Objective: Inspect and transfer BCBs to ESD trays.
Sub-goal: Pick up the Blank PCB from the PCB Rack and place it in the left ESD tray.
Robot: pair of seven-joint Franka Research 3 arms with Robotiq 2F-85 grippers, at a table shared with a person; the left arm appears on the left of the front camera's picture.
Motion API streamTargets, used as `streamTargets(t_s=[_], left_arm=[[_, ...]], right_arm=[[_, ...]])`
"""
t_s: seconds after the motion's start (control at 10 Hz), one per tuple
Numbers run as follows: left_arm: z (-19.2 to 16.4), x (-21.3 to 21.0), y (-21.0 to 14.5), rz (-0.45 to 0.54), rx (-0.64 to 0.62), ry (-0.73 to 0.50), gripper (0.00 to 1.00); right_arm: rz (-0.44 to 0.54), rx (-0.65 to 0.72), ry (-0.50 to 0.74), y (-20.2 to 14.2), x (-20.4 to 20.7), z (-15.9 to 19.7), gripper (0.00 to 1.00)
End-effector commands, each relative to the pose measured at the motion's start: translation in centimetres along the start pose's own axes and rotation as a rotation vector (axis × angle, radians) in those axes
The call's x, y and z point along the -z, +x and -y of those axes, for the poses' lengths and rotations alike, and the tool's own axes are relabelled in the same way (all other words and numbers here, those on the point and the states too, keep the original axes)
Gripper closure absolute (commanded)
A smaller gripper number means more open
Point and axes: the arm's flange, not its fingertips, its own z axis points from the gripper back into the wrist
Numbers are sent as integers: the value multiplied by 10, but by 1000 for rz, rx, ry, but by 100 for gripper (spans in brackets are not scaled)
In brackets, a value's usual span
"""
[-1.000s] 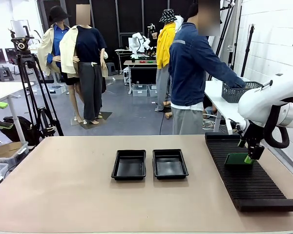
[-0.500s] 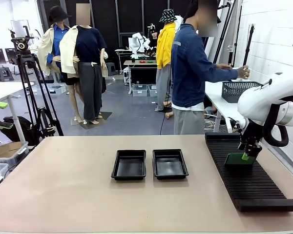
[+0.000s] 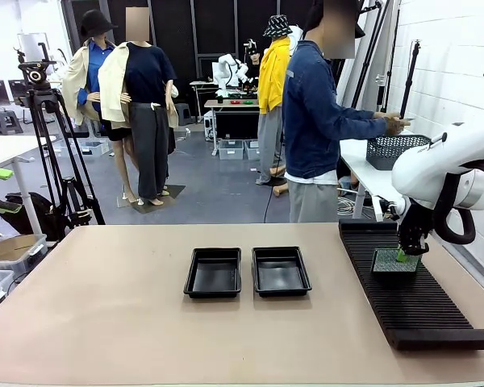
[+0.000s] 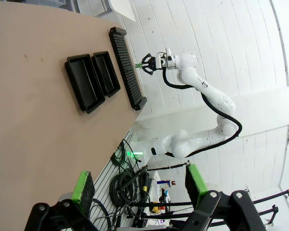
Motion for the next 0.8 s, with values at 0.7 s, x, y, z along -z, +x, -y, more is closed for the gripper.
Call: streamTargets(t_s=[0.7], left_arm=[[1,-1,-1,0,0,7,0]], right_arm=[[-31,-9,35,4,-1,12,100]])
